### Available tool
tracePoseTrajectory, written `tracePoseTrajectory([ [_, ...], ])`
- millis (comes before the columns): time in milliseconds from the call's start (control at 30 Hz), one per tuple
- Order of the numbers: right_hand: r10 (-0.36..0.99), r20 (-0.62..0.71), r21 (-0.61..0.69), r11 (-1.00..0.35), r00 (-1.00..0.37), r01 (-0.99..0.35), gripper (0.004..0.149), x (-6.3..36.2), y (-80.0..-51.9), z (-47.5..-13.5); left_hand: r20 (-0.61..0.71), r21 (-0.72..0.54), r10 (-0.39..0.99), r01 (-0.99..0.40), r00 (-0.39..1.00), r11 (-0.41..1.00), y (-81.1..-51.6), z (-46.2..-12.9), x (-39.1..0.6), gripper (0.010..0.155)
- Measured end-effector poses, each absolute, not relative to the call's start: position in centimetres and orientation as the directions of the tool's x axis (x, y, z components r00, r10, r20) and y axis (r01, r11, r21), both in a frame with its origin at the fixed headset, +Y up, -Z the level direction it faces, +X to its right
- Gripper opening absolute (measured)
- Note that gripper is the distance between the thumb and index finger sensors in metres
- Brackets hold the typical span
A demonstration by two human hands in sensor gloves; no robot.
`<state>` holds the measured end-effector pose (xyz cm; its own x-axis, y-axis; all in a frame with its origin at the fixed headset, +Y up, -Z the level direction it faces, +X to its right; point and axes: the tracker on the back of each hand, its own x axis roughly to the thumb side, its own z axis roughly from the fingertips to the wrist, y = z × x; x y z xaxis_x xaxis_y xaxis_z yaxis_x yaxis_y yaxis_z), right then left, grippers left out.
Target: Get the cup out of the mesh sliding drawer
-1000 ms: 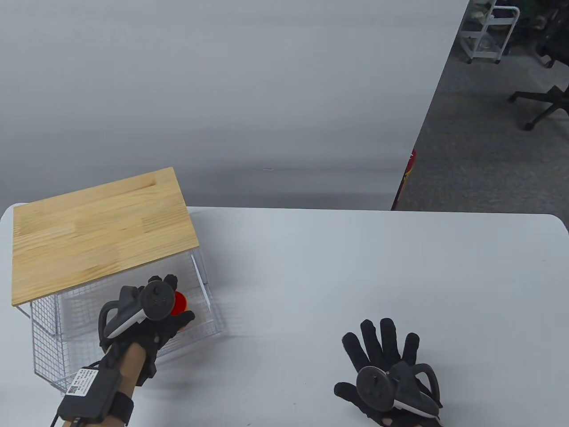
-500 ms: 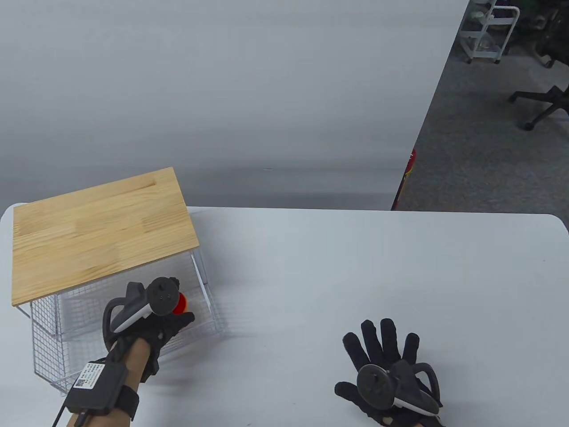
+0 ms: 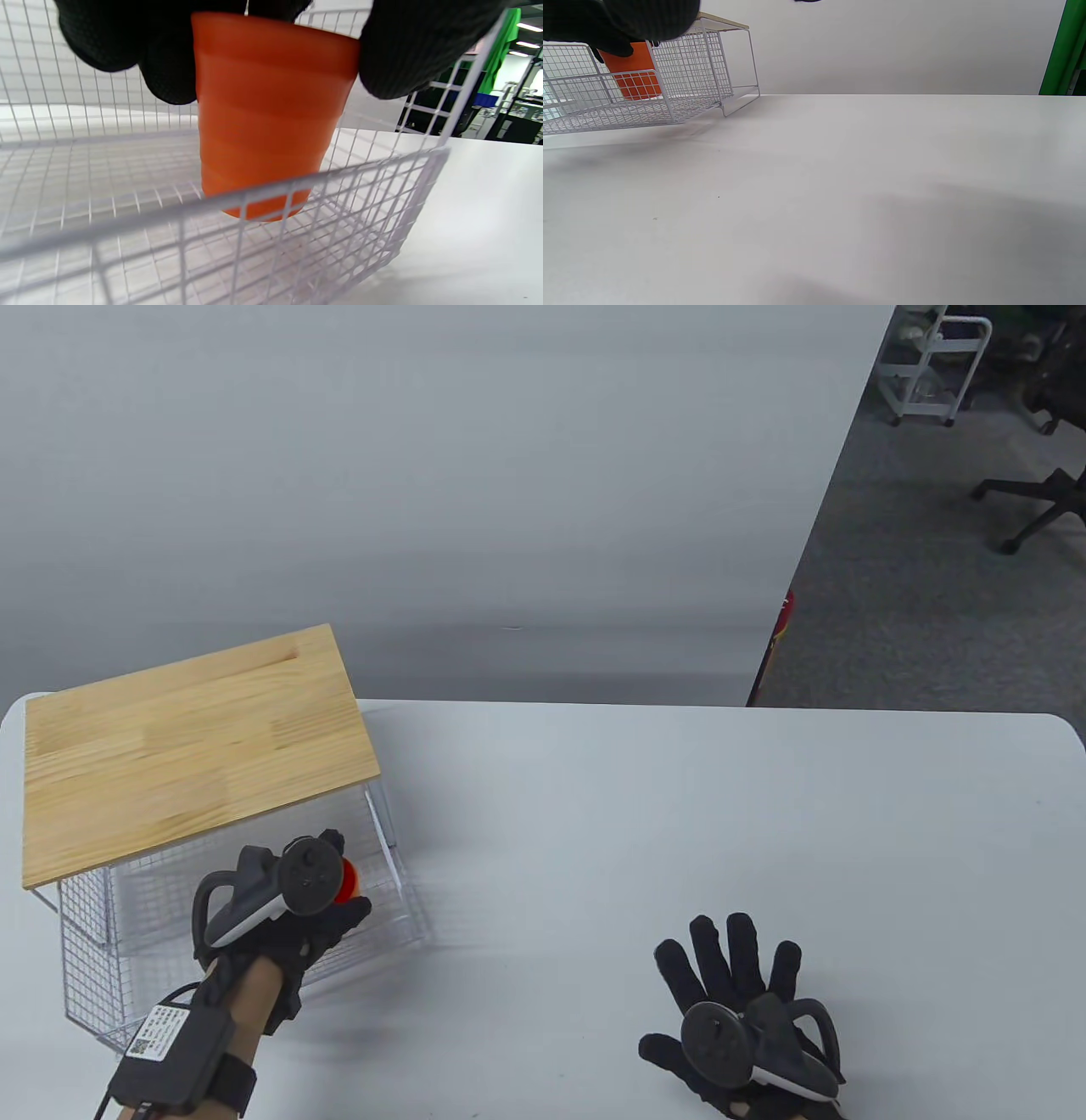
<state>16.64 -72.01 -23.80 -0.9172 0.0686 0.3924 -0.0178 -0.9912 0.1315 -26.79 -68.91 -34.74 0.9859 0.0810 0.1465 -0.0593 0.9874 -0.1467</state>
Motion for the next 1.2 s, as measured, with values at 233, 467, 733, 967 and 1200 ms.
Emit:
tracePoseTrajectory([
  [233,0.072,0.392,0.128,-0.992,-0.917,-0.023,0.09,16.7,-71.9,-23.7,0.215,-0.05,0.03,-0.02,0.976,0.999,-65.4,-32.7,-25.0,0.091],
  [467,0.072,0.392,0.116,-0.993,-0.917,-0.029,0.09,16.7,-71.8,-23.6,0.296,0.064,-0.023,0.004,0.955,0.998,-61.2,-30.0,-22.5,0.092],
  [733,0.069,0.394,0.11,-0.994,-0.917,-0.028,0.09,16.7,-71.8,-23.5,0.465,0.071,0.006,-0.044,0.885,0.997,-61.1,-27.3,-17.6,0.092],
  [967,0.066,0.395,0.105,-0.994,-0.916,-0.027,0.09,16.7,-71.7,-23.5,0.554,-0.009,0.054,-0.059,0.831,0.998,-65.0,-27.0,-13.9,0.092],
  [1200,0.067,0.394,0.105,-0.994,-0.917,-0.028,0.09,16.8,-71.7,-23.5,0.583,-0.08,0.089,-0.051,0.808,0.995,-68.7,-27.2,-12.3,0.092],
])
